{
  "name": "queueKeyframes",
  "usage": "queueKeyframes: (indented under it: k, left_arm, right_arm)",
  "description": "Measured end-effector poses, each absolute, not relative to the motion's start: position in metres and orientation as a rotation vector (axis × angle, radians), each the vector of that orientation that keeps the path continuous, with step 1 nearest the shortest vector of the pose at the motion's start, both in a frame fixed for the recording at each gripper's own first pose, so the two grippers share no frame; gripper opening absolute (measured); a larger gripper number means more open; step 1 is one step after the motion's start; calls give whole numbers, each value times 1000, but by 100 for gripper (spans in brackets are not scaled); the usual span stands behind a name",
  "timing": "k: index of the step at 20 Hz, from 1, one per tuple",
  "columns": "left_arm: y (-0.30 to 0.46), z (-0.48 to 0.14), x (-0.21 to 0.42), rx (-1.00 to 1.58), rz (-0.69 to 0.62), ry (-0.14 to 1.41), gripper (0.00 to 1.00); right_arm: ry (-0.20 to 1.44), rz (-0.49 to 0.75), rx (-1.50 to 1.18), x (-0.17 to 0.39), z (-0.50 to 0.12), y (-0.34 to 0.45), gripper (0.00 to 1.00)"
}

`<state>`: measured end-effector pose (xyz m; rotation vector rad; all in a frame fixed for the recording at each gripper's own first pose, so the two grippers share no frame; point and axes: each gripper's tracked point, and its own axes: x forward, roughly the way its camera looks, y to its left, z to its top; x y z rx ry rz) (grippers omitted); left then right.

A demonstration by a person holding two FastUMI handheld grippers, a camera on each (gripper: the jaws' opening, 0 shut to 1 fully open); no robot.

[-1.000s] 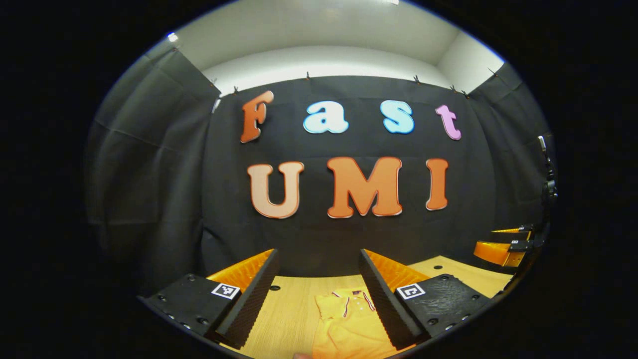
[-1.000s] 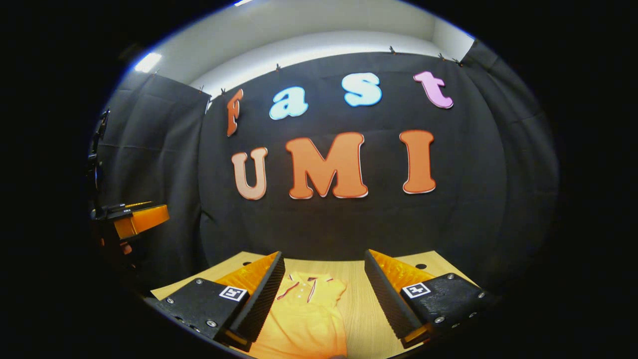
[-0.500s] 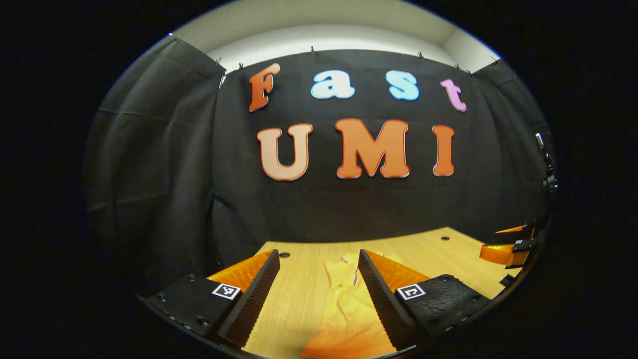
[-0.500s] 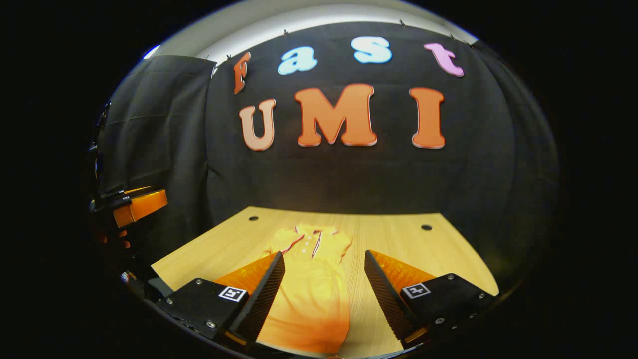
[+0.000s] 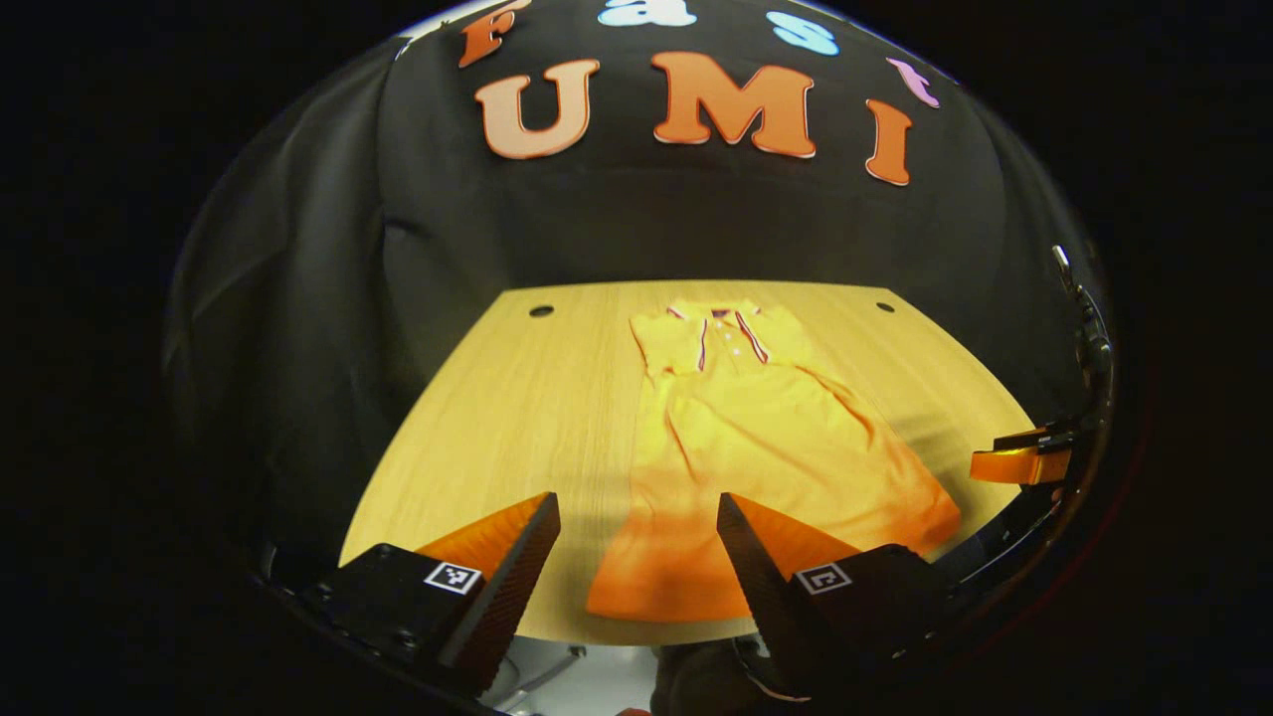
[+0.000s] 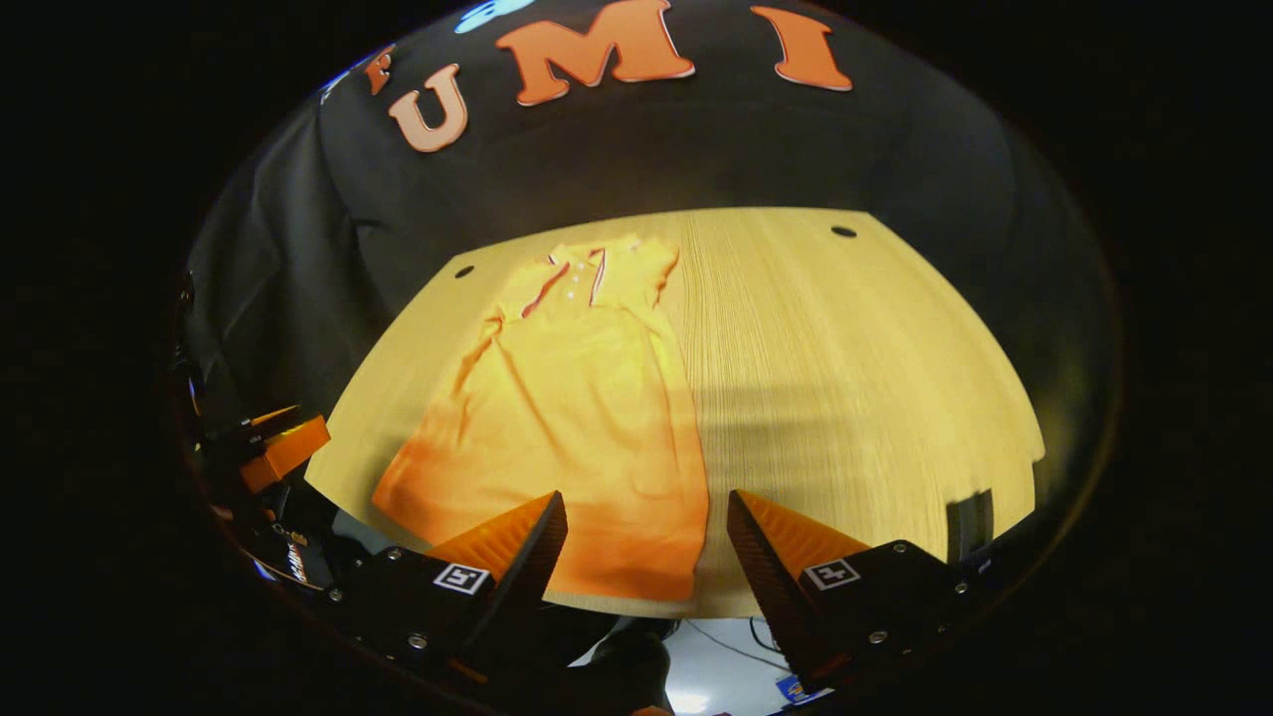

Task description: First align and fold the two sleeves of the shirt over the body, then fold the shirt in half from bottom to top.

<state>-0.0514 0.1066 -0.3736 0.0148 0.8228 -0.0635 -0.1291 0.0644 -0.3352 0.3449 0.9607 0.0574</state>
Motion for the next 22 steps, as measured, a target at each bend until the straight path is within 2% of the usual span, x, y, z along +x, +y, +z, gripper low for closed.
queueKeyframes:
  k: [8, 11, 13, 18, 21, 22]
  left_arm:
    - [121, -430, -50, -58, -92, 1145, 100]
    - [117, -456, -57, -59, -103, 1283, 99]
    - [118, -468, -55, -73, -107, 1327, 96]
    - [132, -483, -45, -21, -130, 1402, 96]
    - [130, -482, -53, 21, -153, 1410, 90]
    - [126, -483, -59, 67, -168, 1419, 92]
  right_arm:
    - [1147, 57, 361, -158, -385, 71, 99]
    - [1171, 62, 375, -157, -392, 75, 98]
    - [1187, 57, 368, -155, -397, 74, 98]
    - [1222, 70, 369, -154, -404, 77, 98]
    - [1233, 79, 349, -152, -408, 79, 98]
    - [1238, 82, 343, -151, -407, 79, 98]
